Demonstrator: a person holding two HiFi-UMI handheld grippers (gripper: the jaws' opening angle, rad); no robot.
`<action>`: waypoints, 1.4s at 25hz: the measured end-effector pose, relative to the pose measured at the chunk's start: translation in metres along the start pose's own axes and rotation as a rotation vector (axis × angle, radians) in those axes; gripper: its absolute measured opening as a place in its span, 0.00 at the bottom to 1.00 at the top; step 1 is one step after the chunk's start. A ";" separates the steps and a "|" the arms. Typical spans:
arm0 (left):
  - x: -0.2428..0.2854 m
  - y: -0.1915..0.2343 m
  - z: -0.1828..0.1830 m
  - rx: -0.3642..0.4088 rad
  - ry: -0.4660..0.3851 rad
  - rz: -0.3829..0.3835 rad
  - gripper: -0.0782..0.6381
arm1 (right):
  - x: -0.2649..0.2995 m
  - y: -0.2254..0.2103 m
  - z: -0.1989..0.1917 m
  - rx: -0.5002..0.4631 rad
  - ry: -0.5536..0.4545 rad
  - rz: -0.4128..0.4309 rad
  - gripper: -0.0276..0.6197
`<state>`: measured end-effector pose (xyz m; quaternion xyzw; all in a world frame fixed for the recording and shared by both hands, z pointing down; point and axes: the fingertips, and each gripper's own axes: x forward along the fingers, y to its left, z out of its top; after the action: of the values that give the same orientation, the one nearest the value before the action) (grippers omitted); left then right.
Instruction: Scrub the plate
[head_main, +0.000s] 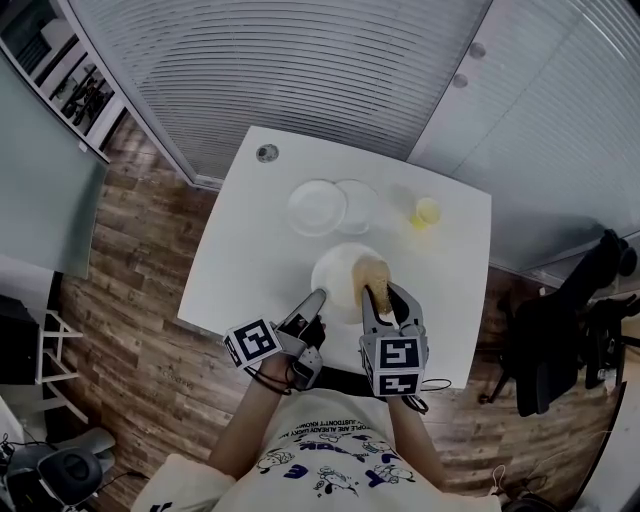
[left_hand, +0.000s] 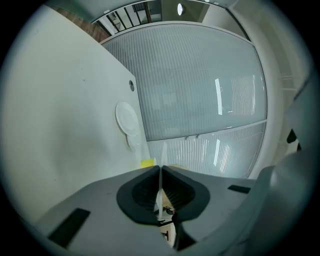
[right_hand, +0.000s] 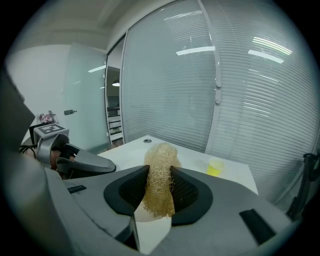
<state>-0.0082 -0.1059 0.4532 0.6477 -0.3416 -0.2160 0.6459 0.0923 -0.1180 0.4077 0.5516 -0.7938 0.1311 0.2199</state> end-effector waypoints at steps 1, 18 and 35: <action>0.000 0.000 0.000 0.001 -0.001 0.001 0.16 | 0.000 -0.003 0.000 -0.001 0.000 -0.005 0.22; -0.002 0.039 0.000 0.117 0.023 0.144 0.16 | -0.005 -0.047 -0.005 0.116 -0.028 -0.094 0.22; 0.009 0.097 -0.005 0.160 0.097 0.293 0.16 | -0.008 -0.077 -0.055 0.175 0.024 -0.170 0.22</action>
<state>-0.0147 -0.1026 0.5508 0.6501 -0.4168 -0.0604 0.6325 0.1778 -0.1142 0.4492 0.6326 -0.7269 0.1873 0.1907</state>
